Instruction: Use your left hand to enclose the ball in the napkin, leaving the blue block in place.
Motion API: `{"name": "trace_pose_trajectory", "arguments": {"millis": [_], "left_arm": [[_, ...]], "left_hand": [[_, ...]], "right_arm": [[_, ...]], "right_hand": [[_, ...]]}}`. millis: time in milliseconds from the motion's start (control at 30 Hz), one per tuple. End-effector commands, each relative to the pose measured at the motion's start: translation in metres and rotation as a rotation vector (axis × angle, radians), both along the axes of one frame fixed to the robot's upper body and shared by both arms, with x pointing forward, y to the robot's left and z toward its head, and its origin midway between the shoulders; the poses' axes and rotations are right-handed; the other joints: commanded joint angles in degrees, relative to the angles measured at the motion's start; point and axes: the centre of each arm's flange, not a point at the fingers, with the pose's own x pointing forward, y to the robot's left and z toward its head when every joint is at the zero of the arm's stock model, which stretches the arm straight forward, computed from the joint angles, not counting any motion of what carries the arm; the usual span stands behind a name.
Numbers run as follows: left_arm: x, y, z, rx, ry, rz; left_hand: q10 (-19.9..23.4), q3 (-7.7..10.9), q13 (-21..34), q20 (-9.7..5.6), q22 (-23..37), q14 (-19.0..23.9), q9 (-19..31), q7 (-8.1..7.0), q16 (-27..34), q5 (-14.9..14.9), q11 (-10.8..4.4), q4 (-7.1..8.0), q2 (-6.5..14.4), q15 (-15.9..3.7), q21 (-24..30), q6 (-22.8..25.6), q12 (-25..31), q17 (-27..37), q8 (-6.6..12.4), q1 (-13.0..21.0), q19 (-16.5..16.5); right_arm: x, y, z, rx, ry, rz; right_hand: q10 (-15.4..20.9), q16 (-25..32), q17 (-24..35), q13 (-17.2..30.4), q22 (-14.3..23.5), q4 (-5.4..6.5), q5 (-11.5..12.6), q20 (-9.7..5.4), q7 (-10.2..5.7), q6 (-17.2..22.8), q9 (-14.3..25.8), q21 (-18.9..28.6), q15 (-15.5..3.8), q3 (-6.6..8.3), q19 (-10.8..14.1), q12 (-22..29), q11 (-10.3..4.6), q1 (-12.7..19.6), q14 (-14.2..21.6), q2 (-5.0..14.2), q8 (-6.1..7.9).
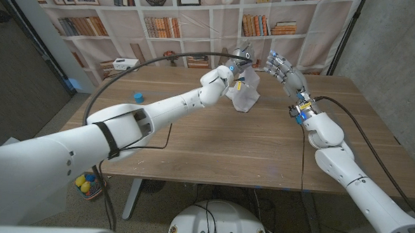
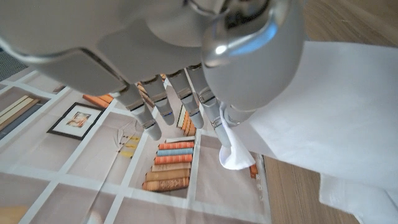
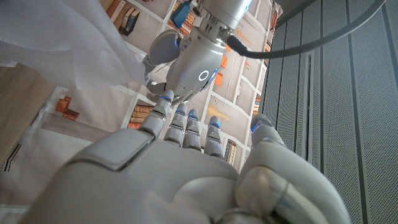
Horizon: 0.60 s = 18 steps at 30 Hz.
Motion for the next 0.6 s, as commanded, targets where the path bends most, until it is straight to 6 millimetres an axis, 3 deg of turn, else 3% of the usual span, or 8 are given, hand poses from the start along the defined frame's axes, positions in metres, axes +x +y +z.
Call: {"name": "trace_pose_trajectory", "arguments": {"millis": [33, 333, 600], "left_arm": [[0.052, 0.002, -0.021, 0.107, 0.233, 0.203], [0.060, 0.001, -0.046, 0.173, 0.335, 0.380], [0.070, 0.020, -0.061, 0.173, 0.321, 0.418]], "left_hand": [[0.7, -0.69, 0.4, 0.04, -0.1, 0.5, 0.0, -0.28, -0.2, 0.6, -0.12, -0.37, -1.4, -10.00, 0.5, 1.8, 0.2, -0.1, 0.76, 0.4, 0.1], [0.1, -1.40, 0.4, 0.62, -0.5, -0.2, -2.0, -0.35, -0.3, 1.0, -0.11, -0.82, -2.4, -9.75, 0.4, 3.0, -0.8, -0.3, -0.07, 1.2, -0.5], [0.6, -1.56, 0.5, 0.98, -0.7, -0.1, -3.4, -0.47, -0.1, 1.2, -0.22, -0.89, -2.2, -9.73, 0.5, 3.7, -1.0, -0.4, -0.78, 1.7, -0.7]], "right_arm": [[-0.009, -0.017, -0.009, 0.029, -0.010, -0.029], [-0.009, -0.022, -0.008, 0.045, -0.019, -0.033], [-0.005, -0.018, -0.004, 0.030, -0.024, -0.025]], "right_hand": [[0.4, 0.1, -0.1, 0.2, 0.2, -0.33, 0.2, -0.08, -0.02, 0.8, 0.0, 0.3, -0.02, 0.09, 0.6, 0.2, -0.19, 0.2, 0.7, -0.34, 0.08], [0.4, 0.1, -0.1, 0.2, 0.2, -0.29, 0.2, 0.17, 0.01, 1.0, 0.0, 0.2, 0.00, 0.14, 0.6, 0.2, -0.49, 0.2, 0.8, -0.21, 0.11], [0.4, 0.1, -0.1, 0.2, 0.2, -0.28, 0.2, 0.54, -0.16, 1.0, 0.0, 0.1, -0.05, 0.16, 0.6, 0.2, -0.46, 0.2, 0.9, -0.15, 0.08]]}}
